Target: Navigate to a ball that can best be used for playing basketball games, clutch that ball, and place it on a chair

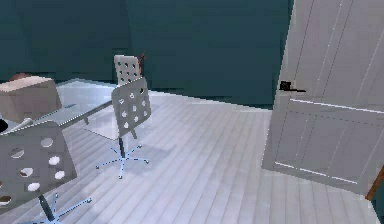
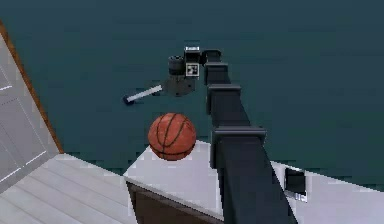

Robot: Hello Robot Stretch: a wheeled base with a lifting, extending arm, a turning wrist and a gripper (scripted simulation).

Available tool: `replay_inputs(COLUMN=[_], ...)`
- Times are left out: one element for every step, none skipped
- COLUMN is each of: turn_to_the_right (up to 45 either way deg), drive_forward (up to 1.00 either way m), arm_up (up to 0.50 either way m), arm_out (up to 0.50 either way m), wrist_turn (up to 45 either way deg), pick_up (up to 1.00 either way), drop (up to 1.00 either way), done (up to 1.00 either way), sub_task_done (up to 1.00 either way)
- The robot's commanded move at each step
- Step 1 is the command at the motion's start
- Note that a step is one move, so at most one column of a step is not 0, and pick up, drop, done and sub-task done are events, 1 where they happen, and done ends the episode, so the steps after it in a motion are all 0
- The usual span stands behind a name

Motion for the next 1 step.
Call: replay_inputs(turn_to_the_right=[0.0], drive_forward=[0.0], arm_up=[0.0], arm_out=[0.0], wrist_turn=[21.0], pick_up=[0.0], drop=[0.0], done=[0.0], sub_task_done=[0.0])
